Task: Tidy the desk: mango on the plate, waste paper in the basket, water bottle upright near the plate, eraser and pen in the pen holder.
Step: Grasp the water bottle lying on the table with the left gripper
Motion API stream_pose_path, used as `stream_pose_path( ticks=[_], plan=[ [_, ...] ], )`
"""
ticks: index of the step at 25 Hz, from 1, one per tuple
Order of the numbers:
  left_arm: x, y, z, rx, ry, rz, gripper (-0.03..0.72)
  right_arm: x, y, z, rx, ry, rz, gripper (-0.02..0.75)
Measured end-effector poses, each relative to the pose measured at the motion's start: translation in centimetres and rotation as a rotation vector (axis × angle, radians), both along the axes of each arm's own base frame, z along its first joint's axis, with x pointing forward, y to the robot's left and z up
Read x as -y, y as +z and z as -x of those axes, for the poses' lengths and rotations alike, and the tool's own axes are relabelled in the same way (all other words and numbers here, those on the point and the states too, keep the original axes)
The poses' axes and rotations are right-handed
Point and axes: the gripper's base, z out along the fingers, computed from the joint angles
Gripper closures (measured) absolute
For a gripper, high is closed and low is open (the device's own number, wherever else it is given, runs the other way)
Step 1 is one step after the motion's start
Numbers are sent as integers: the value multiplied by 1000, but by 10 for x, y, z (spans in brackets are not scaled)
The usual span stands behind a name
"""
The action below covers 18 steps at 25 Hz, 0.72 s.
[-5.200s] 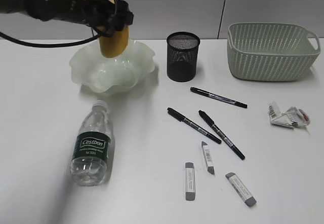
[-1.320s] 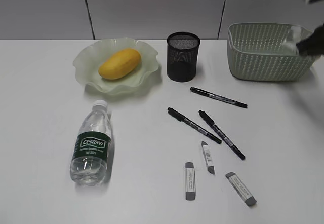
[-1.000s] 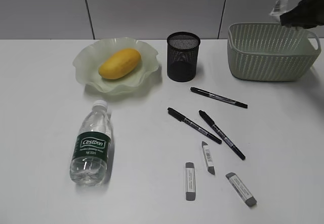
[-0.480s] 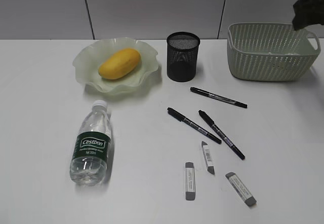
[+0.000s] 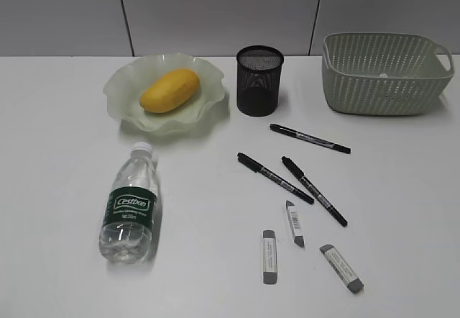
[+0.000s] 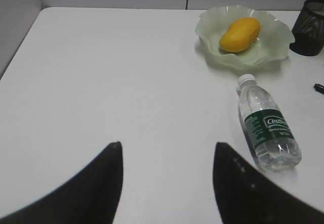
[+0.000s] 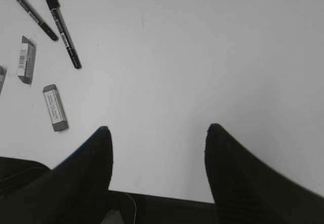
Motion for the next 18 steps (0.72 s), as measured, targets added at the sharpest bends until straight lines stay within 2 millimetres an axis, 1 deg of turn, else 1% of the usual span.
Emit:
stream_pose_path(
  ticks=[2,5,6,7,10,13,16,18],
  plan=[
    [0,0,0,0,0,0,263,1,2,35,89,1,-4,286],
    [0,0,0,0,0,0,263,2,1,79,228,2,-9,304],
    [0,0,0,0,-1,1,263,3,-3,106,303,6,-10,311],
    [0,0,0,0,-1,1,263,3,-3,106,303,6,-10,311],
    [1,1,-2,-8,-5,4,263,4,-12,131,390,9,-12,314],
    [5,10,-16,-29,-16,9,263,4,-25,142,442,7,-20,314],
    [12,25,-45,-42,-30,15,263,4,-28,145,489,-7,-37,315],
    [19,32,-75,-86,-41,11,263,4,-29,145,493,-10,-41,315]
  ],
)
